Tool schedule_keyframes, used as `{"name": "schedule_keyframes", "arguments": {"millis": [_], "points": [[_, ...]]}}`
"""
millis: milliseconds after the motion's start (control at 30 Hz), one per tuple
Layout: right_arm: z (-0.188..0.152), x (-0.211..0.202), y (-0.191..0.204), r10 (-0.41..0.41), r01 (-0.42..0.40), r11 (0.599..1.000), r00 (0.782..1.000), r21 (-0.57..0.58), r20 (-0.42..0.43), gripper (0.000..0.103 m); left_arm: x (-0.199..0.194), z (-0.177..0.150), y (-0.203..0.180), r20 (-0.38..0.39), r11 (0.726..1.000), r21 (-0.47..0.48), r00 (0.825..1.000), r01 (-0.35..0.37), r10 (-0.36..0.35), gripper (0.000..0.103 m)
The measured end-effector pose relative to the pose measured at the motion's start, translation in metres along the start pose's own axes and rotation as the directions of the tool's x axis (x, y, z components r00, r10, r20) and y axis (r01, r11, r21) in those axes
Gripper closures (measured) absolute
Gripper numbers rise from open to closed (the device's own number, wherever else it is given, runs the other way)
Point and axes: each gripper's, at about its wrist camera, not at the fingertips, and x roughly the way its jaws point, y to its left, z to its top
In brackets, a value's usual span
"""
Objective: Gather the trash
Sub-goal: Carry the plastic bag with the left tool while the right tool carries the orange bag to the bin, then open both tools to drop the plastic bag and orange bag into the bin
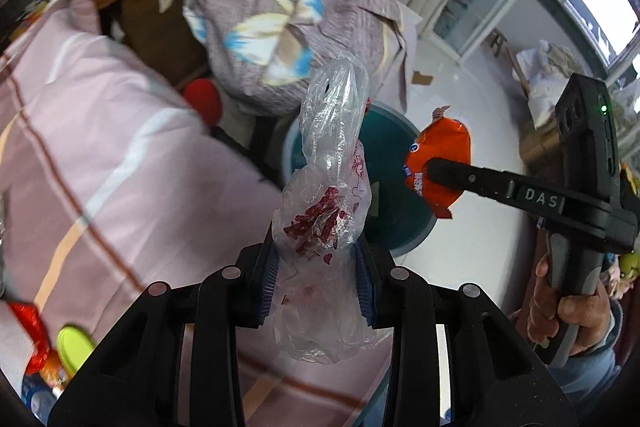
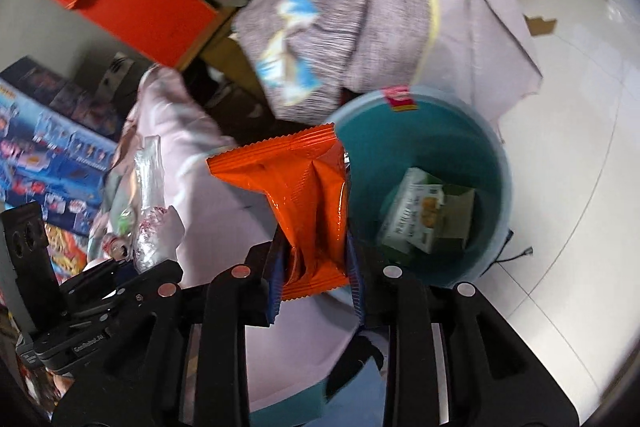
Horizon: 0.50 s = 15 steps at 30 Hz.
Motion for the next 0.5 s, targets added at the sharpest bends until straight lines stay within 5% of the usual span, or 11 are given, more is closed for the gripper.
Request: {"name": "schedule_keyframes", "arguments": {"millis": [267,500], "points": [[0.004,0.011,-0.039,-0.024,0.026,0.997,0.999,0.073,-0.020,0.076,0.052,0.027,-0.036,-0.067,0.998,0.050,0.997,0.041,-0.037,0.067],[0.010,0.010,-0.057,-0.046,0.049,0.994,0.999,0.102,-0.028,0.075,0.073,0.035,-0.044,-0.071,0.998,0.056,0.997,0.022,-0.018,0.029]]}}
